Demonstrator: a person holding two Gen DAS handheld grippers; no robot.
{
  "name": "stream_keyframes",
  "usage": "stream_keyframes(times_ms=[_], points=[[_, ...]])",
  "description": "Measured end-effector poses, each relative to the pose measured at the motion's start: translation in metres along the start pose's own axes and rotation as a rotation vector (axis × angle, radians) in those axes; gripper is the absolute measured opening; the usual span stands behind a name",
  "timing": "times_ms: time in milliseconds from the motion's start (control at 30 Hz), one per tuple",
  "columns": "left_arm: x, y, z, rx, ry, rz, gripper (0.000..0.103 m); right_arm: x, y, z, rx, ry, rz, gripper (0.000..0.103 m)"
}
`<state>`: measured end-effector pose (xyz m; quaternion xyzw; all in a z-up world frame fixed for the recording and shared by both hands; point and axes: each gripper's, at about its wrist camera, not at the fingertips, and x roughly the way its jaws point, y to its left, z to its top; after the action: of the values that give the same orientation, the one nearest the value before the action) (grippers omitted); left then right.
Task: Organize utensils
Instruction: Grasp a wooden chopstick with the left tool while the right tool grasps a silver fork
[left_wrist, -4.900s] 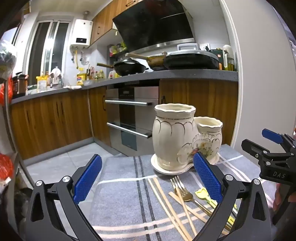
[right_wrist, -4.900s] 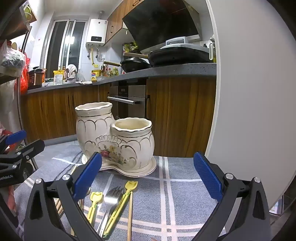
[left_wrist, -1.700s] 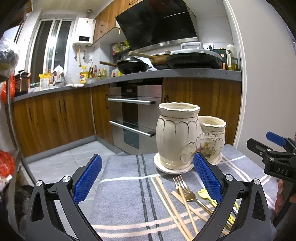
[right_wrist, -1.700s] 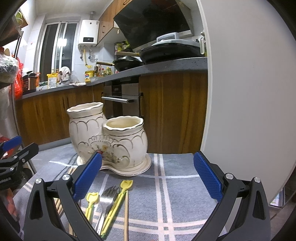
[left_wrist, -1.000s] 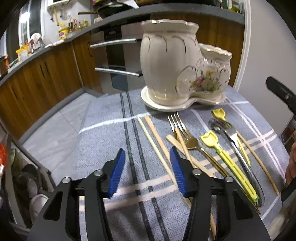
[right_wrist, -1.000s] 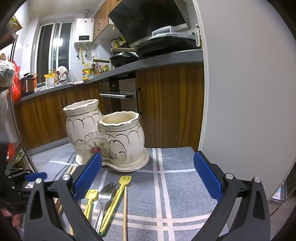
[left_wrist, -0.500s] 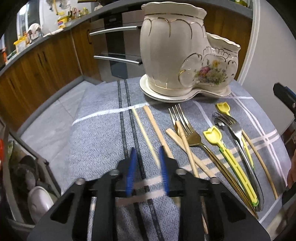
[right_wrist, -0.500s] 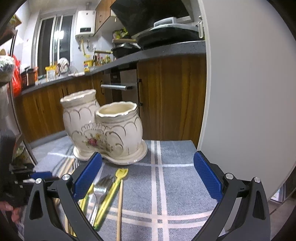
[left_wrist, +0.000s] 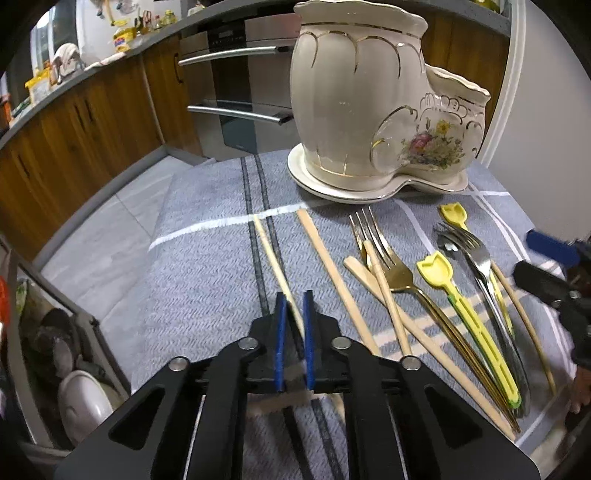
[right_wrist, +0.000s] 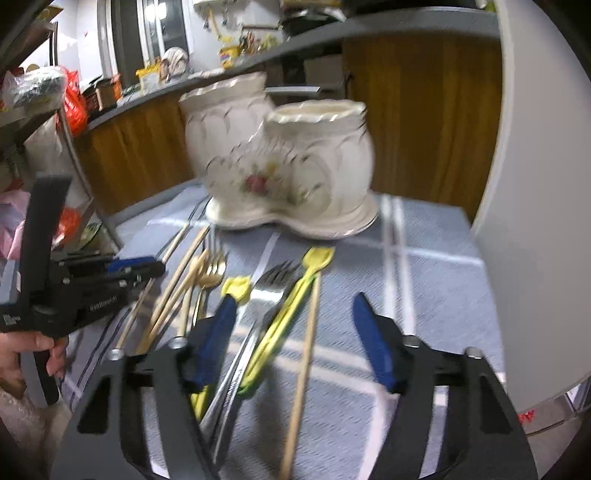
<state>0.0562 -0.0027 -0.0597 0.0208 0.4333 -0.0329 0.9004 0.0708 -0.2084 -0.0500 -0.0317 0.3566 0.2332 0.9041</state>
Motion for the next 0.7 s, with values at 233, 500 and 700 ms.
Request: stream_keyframes(times_ms=[233, 500, 700], points=[[-0.006, 0.002, -0.009, 0.007, -0.010, -0.023, 0.008, 0.010, 0.015, -0.006, -0.033, 0.064, 0.029, 0.028], [-0.002, 0.002, -0.006, 0.014, -0.019, -0.024, 0.008, 0.019, 0.012, -0.001, -0.014, 0.077, -0.001, 0.018], [0.002, 0.000, -0.004, 0.025, -0.026, -0.004, 0.008, 0.019, 0.013, -0.001, -0.039, 0.073, 0.004, 0.013]])
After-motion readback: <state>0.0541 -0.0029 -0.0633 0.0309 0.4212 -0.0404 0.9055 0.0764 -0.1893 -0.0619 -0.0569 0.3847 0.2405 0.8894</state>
